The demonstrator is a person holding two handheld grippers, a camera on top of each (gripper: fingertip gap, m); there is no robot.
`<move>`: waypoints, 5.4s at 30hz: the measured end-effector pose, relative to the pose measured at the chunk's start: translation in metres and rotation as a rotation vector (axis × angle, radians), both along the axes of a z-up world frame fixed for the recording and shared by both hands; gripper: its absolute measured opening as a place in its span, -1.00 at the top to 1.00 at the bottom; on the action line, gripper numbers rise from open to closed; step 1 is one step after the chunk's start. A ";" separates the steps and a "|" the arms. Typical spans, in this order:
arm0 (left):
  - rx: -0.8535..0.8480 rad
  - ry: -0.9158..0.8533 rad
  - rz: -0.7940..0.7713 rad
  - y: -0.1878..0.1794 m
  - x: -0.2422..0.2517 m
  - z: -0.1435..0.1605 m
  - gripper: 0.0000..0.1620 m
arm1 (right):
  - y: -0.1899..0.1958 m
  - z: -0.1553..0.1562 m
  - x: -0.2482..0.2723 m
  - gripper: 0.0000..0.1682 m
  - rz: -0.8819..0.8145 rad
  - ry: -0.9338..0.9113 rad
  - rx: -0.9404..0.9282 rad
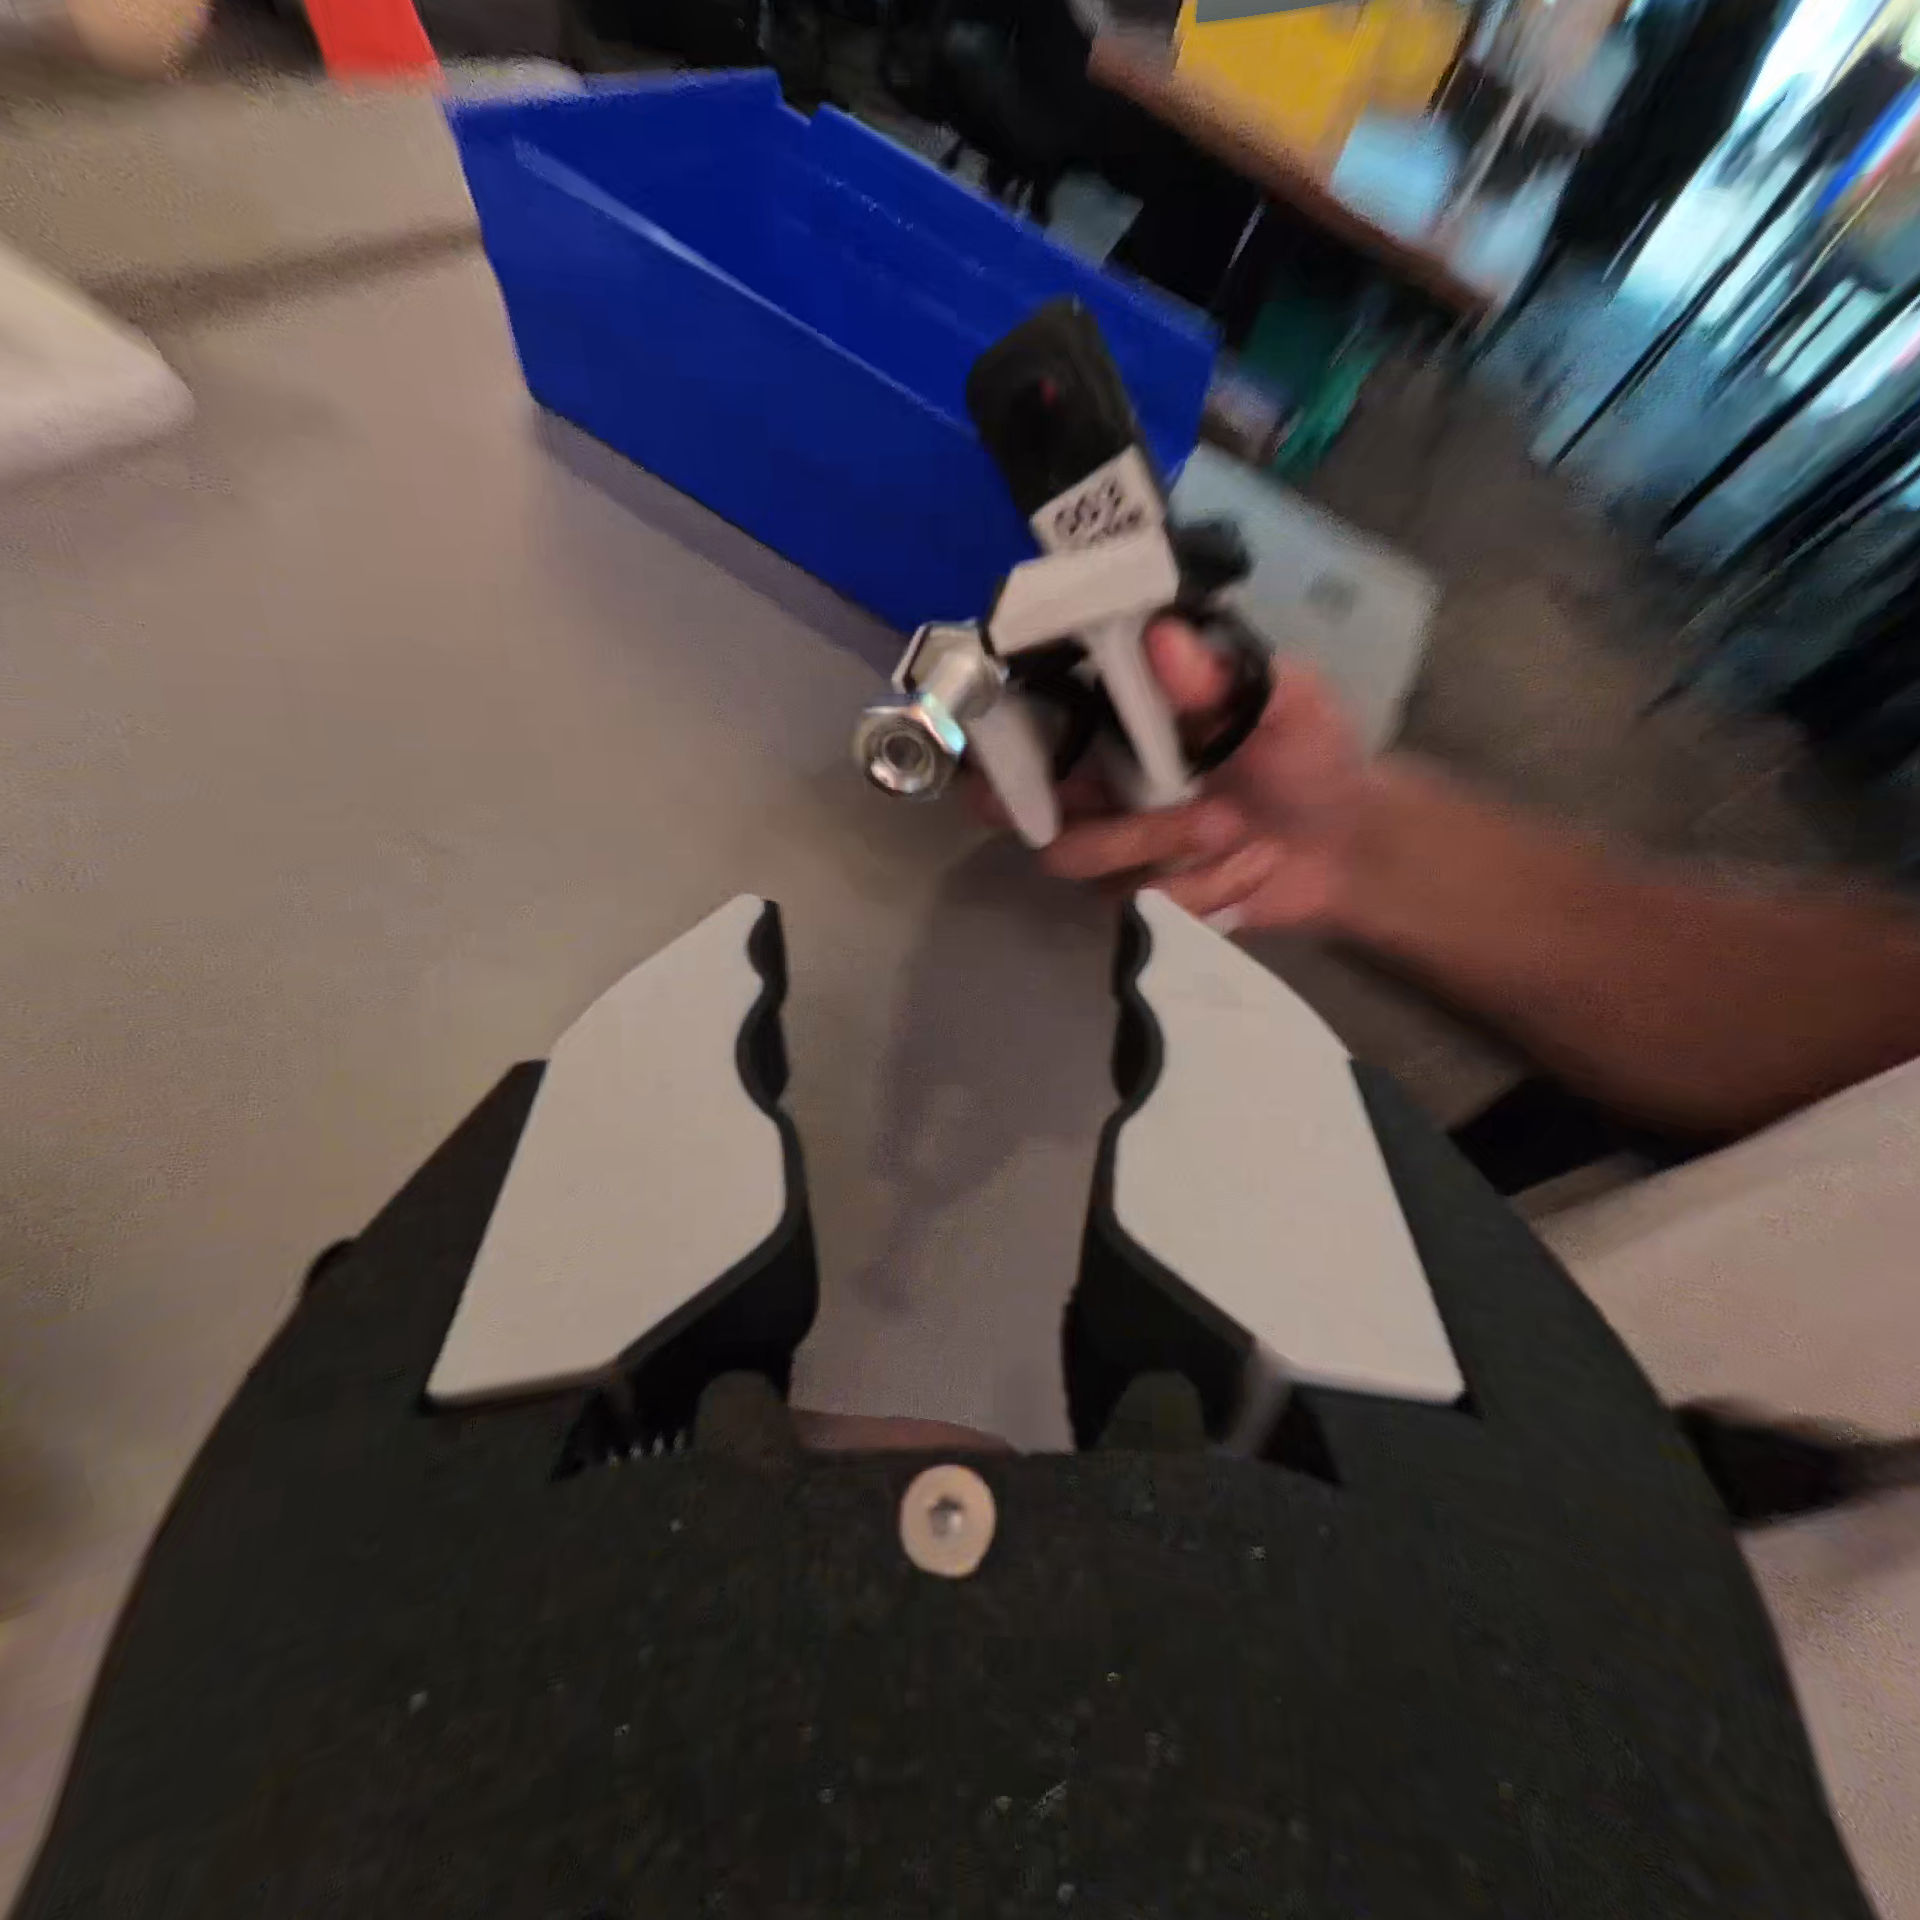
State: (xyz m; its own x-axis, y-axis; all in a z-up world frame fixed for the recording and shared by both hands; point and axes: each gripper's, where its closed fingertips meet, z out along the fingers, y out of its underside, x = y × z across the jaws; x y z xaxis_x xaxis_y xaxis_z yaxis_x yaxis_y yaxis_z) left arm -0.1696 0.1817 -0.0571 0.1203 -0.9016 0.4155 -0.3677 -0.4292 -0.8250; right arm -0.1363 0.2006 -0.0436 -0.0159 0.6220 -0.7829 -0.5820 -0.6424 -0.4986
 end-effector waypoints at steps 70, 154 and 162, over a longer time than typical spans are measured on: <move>-0.655 -0.190 0.043 0.016 0.001 0.014 1.00 | 0.002 -0.004 -0.009 0.81 -0.030 -0.028 -0.013; 1.007 0.161 -0.423 0.011 0.003 0.026 0.78 | -0.011 0.018 -0.016 0.81 -0.058 -0.054 0.167; 1.567 0.269 -0.587 0.018 0.001 0.026 0.78 | -0.008 0.014 -0.018 0.81 -0.042 -0.036 0.129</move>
